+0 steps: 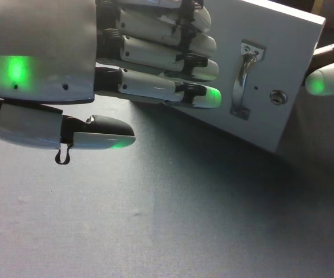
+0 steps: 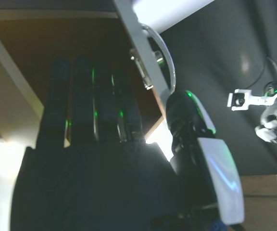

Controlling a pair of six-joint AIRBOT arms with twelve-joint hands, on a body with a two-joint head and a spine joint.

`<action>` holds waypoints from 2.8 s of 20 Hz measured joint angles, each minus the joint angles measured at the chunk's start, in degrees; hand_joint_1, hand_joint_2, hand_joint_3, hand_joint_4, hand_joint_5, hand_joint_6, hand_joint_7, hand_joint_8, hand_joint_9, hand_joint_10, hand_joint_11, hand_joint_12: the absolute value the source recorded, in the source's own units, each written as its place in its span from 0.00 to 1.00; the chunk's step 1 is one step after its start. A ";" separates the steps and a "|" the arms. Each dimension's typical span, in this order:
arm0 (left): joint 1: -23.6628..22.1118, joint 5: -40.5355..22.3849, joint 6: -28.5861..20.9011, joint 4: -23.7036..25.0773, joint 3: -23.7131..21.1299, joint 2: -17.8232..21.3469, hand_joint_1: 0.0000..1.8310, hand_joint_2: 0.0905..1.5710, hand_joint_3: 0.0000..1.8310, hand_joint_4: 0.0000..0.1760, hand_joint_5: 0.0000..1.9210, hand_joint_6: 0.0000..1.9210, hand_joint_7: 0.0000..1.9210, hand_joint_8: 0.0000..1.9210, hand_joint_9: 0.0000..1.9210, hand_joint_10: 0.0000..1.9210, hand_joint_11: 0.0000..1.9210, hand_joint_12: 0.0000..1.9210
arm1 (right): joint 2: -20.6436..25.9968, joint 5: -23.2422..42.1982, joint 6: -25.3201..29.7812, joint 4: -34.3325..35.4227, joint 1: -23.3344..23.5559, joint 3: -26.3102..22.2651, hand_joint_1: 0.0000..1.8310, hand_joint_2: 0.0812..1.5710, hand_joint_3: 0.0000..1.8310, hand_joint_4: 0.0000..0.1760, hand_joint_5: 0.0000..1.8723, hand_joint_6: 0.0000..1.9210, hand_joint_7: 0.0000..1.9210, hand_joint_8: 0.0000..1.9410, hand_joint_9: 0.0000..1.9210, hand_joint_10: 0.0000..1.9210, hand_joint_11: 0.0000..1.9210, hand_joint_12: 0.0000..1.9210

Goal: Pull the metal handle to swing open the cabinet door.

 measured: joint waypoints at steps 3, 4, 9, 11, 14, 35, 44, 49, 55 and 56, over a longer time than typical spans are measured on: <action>0.00 0.02 0.00 0.00 0.00 0.00 0.00 1.00 0.07 0.00 0.20 0.00 0.21 0.00 0.20 0.00 0.05 0.36 | 0.15 1.60 -0.02 -0.28 -0.37 0.00 0.00 0.99 0.00 0.00 0.14 0.00 0.15 0.00 0.14 0.00 0.00 0.39; 0.00 0.00 0.00 0.00 0.00 0.00 0.00 1.00 0.07 0.00 0.20 0.00 0.21 0.00 0.20 0.00 0.05 0.35 | 0.20 2.03 0.00 -0.33 -0.35 0.00 0.00 0.99 0.00 0.00 0.14 0.00 0.15 0.00 0.14 0.00 0.00 0.39; 0.00 0.00 0.00 0.00 0.00 0.00 0.00 1.00 0.05 0.00 0.21 0.00 0.22 0.00 0.21 0.00 0.04 0.38 | 0.37 4.46 0.04 -0.55 -0.76 -0.76 0.00 0.98 0.00 0.00 0.15 0.00 0.16 0.00 0.15 0.00 0.00 0.41; 0.00 0.02 0.00 0.02 0.00 0.02 0.00 1.00 0.04 0.00 0.20 0.00 0.22 0.00 0.21 0.00 0.02 0.41 | 0.37 5.51 0.04 -0.31 -0.76 -0.85 0.00 0.98 0.00 0.00 0.16 0.01 0.17 0.00 0.16 0.01 0.00 0.41; 0.00 0.02 0.00 0.02 0.00 0.02 0.00 1.00 0.03 0.00 0.20 0.00 0.21 0.00 0.20 0.00 0.02 0.41 | 0.48 6.25 0.04 3.08 -1.16 -1.46 0.00 0.98 0.00 0.00 0.17 0.00 0.18 0.00 0.16 0.00 0.00 0.43; 0.00 -0.09 0.00 0.00 0.00 0.02 0.00 1.00 0.03 0.00 0.07 0.00 0.09 0.01 0.09 0.00 0.00 0.24 | -2.45 18.12 -3.21 9.33 -3.69 -1.95 0.00 0.99 0.01 0.00 0.11 0.00 0.11 0.00 0.10 0.00 0.00 0.31; 0.00 0.00 0.00 0.02 0.00 0.02 0.00 1.00 0.06 0.00 0.00 0.00 0.00 0.00 0.00 0.00 0.00 0.00 | -3.28 20.87 -10.58 9.42 -3.98 -1.97 0.00 1.00 0.06 0.00 0.00 0.00 0.00 0.00 0.00 0.00 0.00 0.00; 0.00 0.00 0.00 0.00 0.00 0.02 0.22 1.00 0.05 0.00 0.03 0.00 0.01 0.00 0.00 0.00 0.00 0.00 | -3.50 21.92 -18.18 8.59 -3.98 -1.51 0.00 1.00 0.05 0.00 0.01 0.00 0.00 0.00 0.00 0.00 0.00 0.00; 0.00 0.00 0.00 0.02 0.00 0.02 0.01 0.97 0.00 0.00 0.10 0.00 0.09 0.00 0.08 0.00 0.05 0.05 | -3.50 22.75 -30.34 7.96 -3.98 -1.53 0.00 0.95 0.00 0.00 0.10 0.00 0.10 0.00 0.08 0.01 0.00 0.24; 0.00 0.00 0.00 0.00 0.00 0.02 0.00 0.96 0.00 0.00 0.10 0.00 0.10 0.00 0.09 0.00 0.03 0.13 | -3.50 22.93 -31.71 7.74 -3.98 -1.53 0.00 0.95 0.00 0.00 0.10 0.00 0.10 0.00 0.08 0.01 0.00 0.24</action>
